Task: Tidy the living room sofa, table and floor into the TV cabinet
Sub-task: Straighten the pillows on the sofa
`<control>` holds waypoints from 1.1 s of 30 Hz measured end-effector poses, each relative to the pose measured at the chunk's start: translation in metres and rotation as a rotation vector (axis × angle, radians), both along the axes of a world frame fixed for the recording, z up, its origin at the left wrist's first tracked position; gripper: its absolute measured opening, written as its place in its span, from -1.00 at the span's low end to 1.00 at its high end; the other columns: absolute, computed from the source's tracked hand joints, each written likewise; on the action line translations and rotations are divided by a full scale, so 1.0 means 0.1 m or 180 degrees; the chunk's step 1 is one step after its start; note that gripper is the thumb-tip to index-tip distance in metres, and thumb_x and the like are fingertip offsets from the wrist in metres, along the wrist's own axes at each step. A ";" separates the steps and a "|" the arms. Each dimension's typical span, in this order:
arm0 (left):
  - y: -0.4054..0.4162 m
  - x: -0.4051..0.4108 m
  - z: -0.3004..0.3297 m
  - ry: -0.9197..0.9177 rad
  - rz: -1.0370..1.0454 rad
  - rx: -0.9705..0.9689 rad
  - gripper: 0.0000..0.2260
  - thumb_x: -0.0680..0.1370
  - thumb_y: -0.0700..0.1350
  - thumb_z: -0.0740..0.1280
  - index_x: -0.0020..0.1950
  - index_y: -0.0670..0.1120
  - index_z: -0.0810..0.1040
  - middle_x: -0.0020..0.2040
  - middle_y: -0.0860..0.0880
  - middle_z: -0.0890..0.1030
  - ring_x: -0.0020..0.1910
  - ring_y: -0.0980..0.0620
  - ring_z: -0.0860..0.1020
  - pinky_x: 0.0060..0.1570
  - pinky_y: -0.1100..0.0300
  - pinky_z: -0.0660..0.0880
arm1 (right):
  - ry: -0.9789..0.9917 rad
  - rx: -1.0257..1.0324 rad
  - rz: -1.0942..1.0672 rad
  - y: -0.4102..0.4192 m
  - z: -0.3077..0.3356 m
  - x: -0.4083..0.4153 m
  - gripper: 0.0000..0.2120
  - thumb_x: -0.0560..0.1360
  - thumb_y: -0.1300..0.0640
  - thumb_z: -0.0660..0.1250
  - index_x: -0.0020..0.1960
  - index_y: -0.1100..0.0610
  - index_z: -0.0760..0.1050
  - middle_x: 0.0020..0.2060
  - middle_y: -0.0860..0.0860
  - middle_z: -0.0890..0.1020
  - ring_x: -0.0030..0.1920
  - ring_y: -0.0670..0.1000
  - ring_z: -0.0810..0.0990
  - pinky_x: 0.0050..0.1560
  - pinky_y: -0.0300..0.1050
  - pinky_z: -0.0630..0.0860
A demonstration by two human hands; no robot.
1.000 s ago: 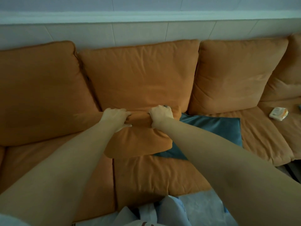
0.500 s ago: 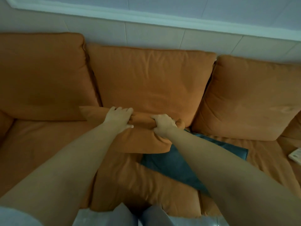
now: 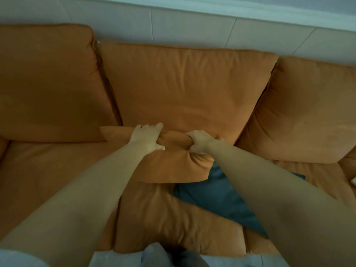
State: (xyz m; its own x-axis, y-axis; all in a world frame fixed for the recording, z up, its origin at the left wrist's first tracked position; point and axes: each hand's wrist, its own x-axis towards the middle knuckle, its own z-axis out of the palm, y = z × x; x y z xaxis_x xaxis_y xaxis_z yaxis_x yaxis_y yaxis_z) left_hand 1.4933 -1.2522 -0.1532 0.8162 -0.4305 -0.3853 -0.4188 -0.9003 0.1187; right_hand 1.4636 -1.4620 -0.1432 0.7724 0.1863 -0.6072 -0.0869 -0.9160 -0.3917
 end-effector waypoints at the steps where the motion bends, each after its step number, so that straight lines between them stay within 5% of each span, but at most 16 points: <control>1: 0.03 0.11 -0.08 0.0014 0.0043 -0.0044 -0.47 0.45 0.24 0.42 0.25 0.03 0.32 0.13 0.00 0.58 0.14 -0.06 0.52 0.23 0.01 0.37 | 0.0057 -0.0029 0.0052 0.02 -0.05 0.13 -0.52 0.48 0.19 0.39 0.37 -0.04 0.47 0.24 0.01 0.57 0.23 0.09 0.53 0.25 0.00 0.50; 7: 0.02 0.72 -0.45 0.0132 0.0139 -0.0100 -0.50 0.44 0.21 0.45 0.18 0.02 0.32 0.07 0.02 0.58 0.09 -0.06 0.54 0.20 0.02 0.38 | -0.0089 -0.0415 0.0198 0.05 -0.39 0.70 -0.73 0.45 0.09 0.47 0.11 0.01 0.49 0.04 0.01 0.56 0.15 0.10 0.55 0.04 -0.11 0.46; 10: -0.04 0.95 -0.69 0.0196 0.0286 -0.0163 -0.51 0.42 0.19 0.47 0.17 0.02 0.32 0.06 0.02 0.56 0.08 -0.04 0.53 0.20 0.04 0.37 | -0.0155 -0.0702 0.0158 0.05 -0.59 0.90 -0.55 0.44 0.05 0.47 0.29 0.03 0.45 0.18 0.05 0.54 0.26 0.11 0.48 0.22 0.01 0.47; 13: -0.11 1.07 -1.02 -0.0110 0.0668 -0.0297 -0.46 0.44 0.14 0.48 0.29 -0.01 0.34 0.22 -0.03 0.52 0.24 -0.07 0.48 0.34 -0.02 0.33 | -0.0728 -0.1208 0.0260 0.02 -0.81 1.03 -0.43 0.48 0.00 0.42 0.42 0.03 0.29 0.31 0.03 0.43 0.38 0.11 0.36 0.50 0.16 0.18; 16: -0.22 0.95 -1.29 -0.0038 0.1275 -0.0582 -0.22 0.48 0.08 0.46 0.57 -0.05 0.12 0.58 -0.10 0.16 0.58 -0.10 0.06 0.50 -0.26 0.08 | -0.1177 -0.1519 0.0348 -0.05 -1.02 1.06 -0.44 0.57 0.08 0.28 0.51 0.02 0.17 0.41 0.04 0.33 0.45 0.12 0.29 0.57 0.14 -0.05; 20: -0.33 0.81 -1.48 0.0259 0.1362 -0.0599 0.00 0.48 0.12 0.45 0.61 -0.04 -0.23 0.62 -0.03 -0.25 0.58 -0.09 -0.29 0.48 -0.34 -0.05 | -0.0894 -0.1766 0.0507 -0.14 -1.15 1.05 -0.37 0.63 0.10 0.12 0.61 0.01 -0.10 0.56 0.01 0.10 0.59 0.15 -0.11 0.56 0.17 -0.23; 25: -0.41 0.88 -1.34 0.0309 0.1232 -0.0230 0.02 0.49 0.12 0.44 0.60 -0.07 -0.29 0.60 -0.14 -0.28 0.58 -0.17 -0.26 0.52 -0.25 -0.17 | -0.1185 -0.1572 0.0253 -0.12 -1.15 0.93 -0.24 0.58 0.18 0.18 0.61 0.04 -0.21 0.61 0.01 -0.06 0.59 0.14 -0.23 0.57 0.16 -0.23; 33: -0.75 0.56 -0.89 0.0242 0.0412 -0.0733 -0.14 0.55 -0.01 0.40 0.62 0.02 -0.15 0.62 -0.09 -0.22 0.60 -0.10 -0.19 0.56 -0.03 -0.16 | -0.1376 -0.1212 -0.0346 -0.10 -0.75 0.53 -0.16 0.52 0.24 0.28 0.62 0.08 -0.17 0.60 0.00 -0.19 0.59 0.06 -0.27 0.58 0.08 -0.19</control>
State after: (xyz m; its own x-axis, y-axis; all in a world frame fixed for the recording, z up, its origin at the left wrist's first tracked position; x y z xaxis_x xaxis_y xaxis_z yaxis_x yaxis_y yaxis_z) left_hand 1.5496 -1.3267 -0.2423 0.8427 -0.4078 -0.3516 -0.2840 -0.8914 0.3531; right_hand 1.5166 -1.4717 -0.2180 0.9673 -0.0773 -0.2414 -0.0937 -0.9939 -0.0573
